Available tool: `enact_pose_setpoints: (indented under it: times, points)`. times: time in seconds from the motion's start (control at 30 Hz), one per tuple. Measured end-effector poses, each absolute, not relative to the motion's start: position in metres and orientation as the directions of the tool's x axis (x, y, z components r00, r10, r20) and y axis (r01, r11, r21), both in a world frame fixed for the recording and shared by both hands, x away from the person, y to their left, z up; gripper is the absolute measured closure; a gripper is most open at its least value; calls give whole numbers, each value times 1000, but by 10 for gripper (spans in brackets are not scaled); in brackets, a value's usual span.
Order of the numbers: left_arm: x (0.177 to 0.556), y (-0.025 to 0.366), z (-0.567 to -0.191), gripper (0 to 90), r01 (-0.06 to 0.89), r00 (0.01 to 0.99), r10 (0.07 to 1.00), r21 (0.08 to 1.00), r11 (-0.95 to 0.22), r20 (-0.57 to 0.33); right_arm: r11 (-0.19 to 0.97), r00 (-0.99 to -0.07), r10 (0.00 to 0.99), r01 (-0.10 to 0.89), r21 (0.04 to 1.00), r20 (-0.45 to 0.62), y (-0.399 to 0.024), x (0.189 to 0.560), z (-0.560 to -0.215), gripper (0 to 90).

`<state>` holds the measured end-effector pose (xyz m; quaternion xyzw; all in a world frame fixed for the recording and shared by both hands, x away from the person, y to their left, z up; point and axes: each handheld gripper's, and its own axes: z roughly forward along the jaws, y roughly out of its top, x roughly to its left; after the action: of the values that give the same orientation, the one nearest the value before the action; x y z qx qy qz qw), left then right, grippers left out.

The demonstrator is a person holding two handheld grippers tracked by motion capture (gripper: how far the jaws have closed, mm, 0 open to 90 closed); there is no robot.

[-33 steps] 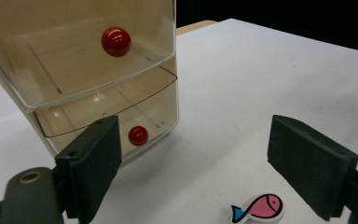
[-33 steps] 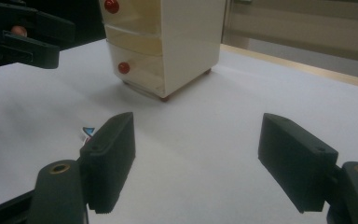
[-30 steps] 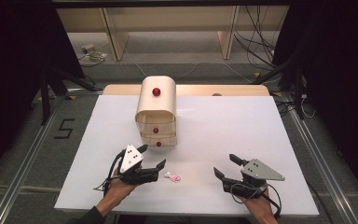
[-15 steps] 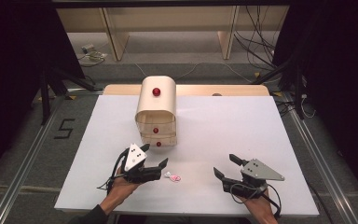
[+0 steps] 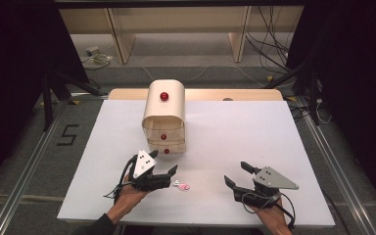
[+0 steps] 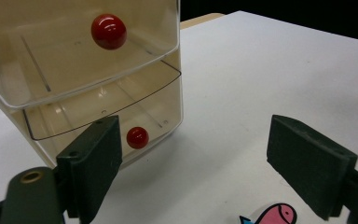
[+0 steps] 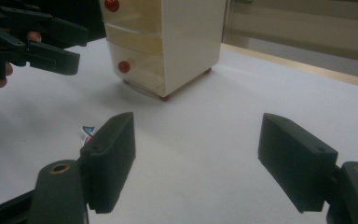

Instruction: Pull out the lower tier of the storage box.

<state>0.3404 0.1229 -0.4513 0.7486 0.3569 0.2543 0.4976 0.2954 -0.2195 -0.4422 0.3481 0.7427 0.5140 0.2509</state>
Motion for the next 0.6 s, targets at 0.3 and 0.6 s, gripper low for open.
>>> enact_pose_setpoints:
  times: [0.3,0.6]
  points:
    - [344,117,-455,177,289,611,791,920,-265,36,230,-632,775,262,937,-14,-219,295,-442,284]
    - [350,116,-457,178,310,589,808,914,-264,34,232,-632,775,262,937,-15,-219,295,-442,283]
